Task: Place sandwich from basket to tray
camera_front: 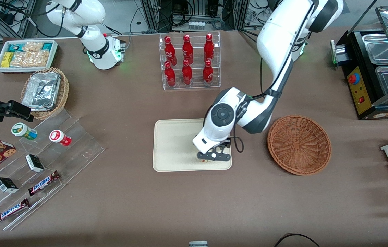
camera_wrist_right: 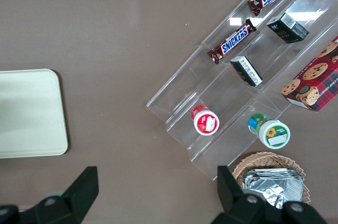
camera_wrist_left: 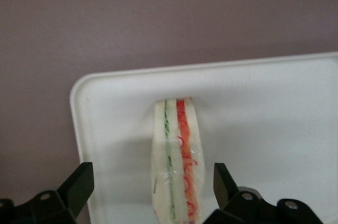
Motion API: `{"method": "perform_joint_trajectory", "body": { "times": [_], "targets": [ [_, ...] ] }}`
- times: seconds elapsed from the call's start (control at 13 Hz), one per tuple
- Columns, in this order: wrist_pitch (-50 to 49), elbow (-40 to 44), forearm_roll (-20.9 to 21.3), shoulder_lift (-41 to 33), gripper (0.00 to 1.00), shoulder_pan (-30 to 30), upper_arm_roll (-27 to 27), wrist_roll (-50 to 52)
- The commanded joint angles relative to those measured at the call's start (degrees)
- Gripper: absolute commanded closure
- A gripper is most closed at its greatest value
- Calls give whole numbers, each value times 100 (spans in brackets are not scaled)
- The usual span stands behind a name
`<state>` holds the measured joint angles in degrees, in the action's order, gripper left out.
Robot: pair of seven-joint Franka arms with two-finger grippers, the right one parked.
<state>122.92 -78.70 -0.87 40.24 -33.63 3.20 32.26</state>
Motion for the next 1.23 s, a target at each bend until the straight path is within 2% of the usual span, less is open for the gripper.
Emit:
{"method": "perform_joint_trajectory", "body": {
  "times": [0.0, 0.15, 0.46, 0.85, 1.15],
  "targets": [
    [-399, -14, -9, -454, 0, -3, -344, -80],
    [-672, -14, -105, -701, 0, 23, -687, -333],
    [-1304, -32, -440, -1105, 0, 777, -759, -1238],
    [-2454, -14, -449, -1720, 0, 1560, -768, -1968],
    [-3228, -31, -396, -2308, 0, 1946, -777, -2066]
  ]
}}
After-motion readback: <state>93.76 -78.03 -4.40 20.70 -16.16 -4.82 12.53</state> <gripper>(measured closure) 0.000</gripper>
